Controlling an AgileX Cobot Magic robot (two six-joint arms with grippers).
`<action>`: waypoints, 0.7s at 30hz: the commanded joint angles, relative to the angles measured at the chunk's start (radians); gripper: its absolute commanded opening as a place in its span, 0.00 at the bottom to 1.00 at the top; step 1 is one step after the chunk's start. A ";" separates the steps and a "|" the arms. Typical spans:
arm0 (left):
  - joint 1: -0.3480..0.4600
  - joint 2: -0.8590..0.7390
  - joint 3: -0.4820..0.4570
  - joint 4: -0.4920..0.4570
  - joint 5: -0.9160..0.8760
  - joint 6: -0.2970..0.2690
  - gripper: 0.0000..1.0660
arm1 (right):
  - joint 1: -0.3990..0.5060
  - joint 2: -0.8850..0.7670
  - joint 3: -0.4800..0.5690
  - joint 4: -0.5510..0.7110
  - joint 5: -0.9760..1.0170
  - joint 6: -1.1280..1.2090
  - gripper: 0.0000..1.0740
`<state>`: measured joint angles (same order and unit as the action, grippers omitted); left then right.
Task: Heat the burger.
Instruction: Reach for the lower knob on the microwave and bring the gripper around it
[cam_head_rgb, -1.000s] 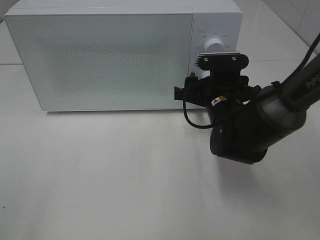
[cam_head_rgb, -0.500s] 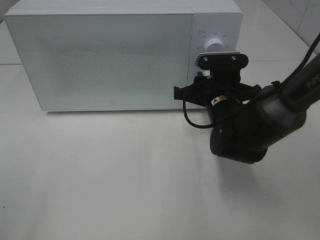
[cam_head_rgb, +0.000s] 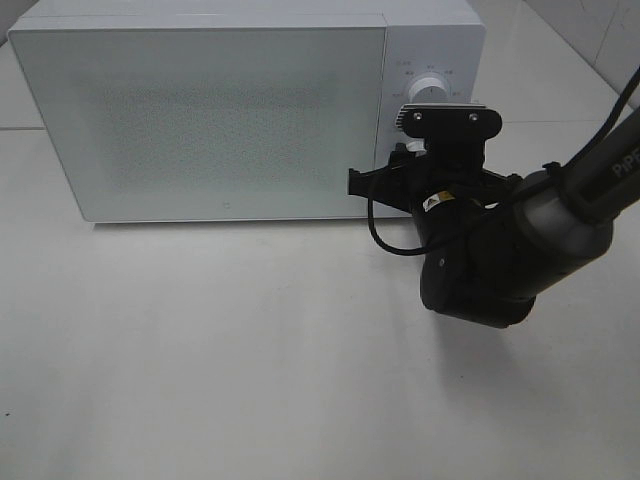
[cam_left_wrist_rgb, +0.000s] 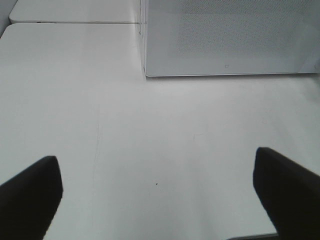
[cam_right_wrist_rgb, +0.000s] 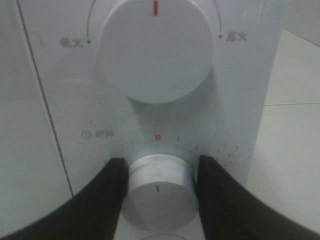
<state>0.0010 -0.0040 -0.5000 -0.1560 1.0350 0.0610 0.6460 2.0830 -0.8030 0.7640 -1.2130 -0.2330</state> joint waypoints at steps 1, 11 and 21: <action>0.000 -0.023 0.004 -0.001 -0.010 -0.001 0.92 | -0.005 0.000 -0.009 -0.024 -0.007 0.051 0.12; 0.000 -0.023 0.004 -0.001 -0.010 -0.001 0.92 | -0.005 0.000 -0.009 -0.025 0.037 0.525 0.12; 0.000 -0.023 0.004 -0.001 -0.010 -0.001 0.92 | -0.005 0.000 -0.009 -0.049 0.040 0.872 0.12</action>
<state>0.0010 -0.0040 -0.5000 -0.1560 1.0350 0.0610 0.6460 2.0830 -0.7970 0.7650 -1.2000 0.5950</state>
